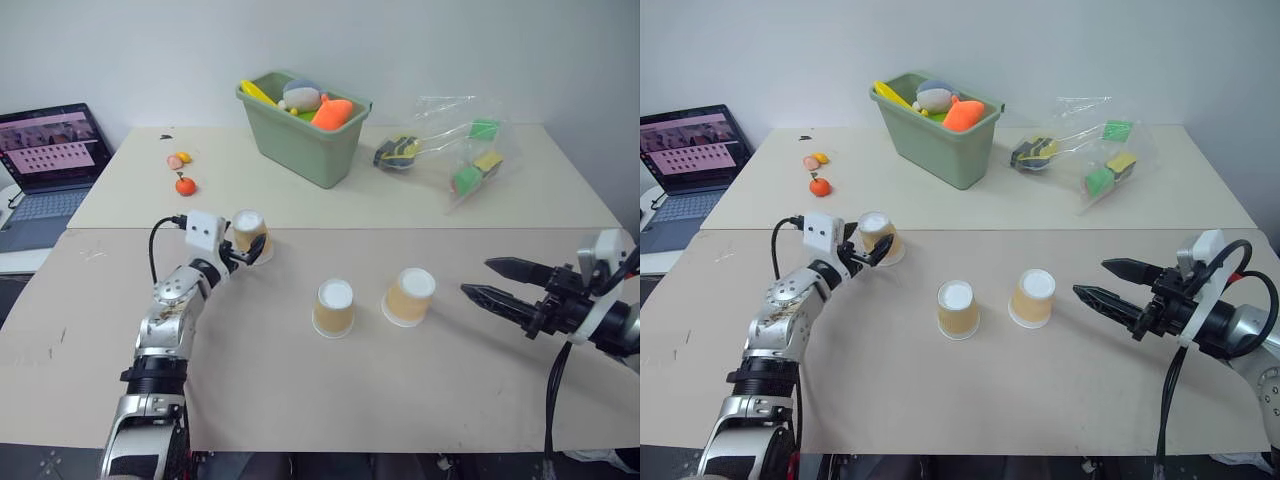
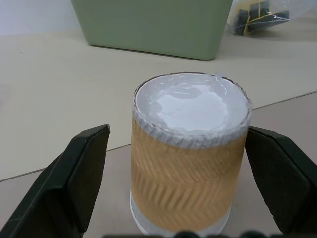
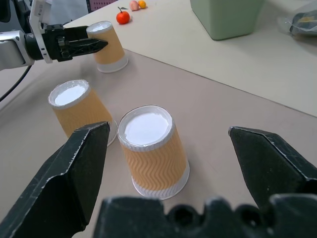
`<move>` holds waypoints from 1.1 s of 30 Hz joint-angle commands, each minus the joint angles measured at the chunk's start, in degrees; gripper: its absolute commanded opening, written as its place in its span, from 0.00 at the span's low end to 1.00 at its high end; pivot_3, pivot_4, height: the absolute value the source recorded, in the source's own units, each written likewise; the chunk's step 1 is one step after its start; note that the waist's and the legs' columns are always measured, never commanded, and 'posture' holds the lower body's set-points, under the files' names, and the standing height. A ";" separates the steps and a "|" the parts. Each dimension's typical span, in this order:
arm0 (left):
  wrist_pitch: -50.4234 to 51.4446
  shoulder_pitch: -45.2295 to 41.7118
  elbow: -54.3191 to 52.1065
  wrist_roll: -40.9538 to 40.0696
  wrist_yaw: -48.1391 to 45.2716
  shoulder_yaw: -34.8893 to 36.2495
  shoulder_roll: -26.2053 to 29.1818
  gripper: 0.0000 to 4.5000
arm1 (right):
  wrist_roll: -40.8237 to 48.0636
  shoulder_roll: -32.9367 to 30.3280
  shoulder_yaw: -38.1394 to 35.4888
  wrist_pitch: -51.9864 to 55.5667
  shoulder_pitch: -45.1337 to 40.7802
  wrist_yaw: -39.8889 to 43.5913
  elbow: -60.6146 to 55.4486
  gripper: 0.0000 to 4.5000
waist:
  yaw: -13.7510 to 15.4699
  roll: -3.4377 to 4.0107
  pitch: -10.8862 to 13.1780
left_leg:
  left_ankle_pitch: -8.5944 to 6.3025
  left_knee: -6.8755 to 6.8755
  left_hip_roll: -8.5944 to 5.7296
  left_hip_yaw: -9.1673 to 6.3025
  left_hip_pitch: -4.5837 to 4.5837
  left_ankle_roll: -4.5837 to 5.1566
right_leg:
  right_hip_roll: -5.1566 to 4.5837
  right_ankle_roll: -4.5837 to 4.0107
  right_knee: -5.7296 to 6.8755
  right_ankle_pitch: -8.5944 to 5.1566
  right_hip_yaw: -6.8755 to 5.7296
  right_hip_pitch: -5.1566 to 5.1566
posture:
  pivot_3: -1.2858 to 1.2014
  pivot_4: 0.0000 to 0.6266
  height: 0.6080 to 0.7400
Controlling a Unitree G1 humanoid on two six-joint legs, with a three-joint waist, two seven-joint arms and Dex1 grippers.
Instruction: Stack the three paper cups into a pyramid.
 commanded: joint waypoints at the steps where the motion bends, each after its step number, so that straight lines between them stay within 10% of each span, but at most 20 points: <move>1: -2.84 -3.12 2.46 0.91 -0.09 -0.09 -0.44 1.00 | 0.90 -0.34 -1.62 -0.23 -0.69 -0.33 -1.01 1.00 | -0.02 0.00 0.00 | 0.02 0.00 0.00 0.00 -0.01 -0.03 | 0.00 0.00 0.00 0.00 0.00 0.00 | 0.52 0.24 1.00; 8: -3.48 -2.86 2.19 0.23 -2.35 -0.86 -2.00 0.63 | 1.01 -0.34 -2.04 -0.18 -0.24 -0.80 -1.24 1.00 | -0.02 0.00 0.00 | 0.09 0.00 0.00 0.00 0.01 -0.16 | 0.00 0.02 -0.04 0.01 0.00 -0.01 | 0.52 0.24 1.00; 20: 8.36 11.91 -23.33 -12.07 -26.86 -6.01 9.81 0.63 | 0.17 -0.31 -1.23 -0.81 -0.72 -0.76 0.10 1.00 | -1.06 0.02 -0.01 | 0.06 -0.02 0.00 0.00 -0.02 -0.12 | 0.00 0.03 0.06 0.00 0.01 -0.15 | 0.52 0.24 1.00; 33: 4.58 11.23 -21.44 -10.35 -36.18 -10.45 12.88 0.63 | -0.66 0.36 -0.76 -1.51 -0.81 -0.94 0.54 1.00 | -0.90 0.01 0.00 | -0.09 0.00 0.01 0.01 0.01 0.17 | 0.00 0.02 0.09 0.00 0.01 0.03 | 0.52 0.24 1.00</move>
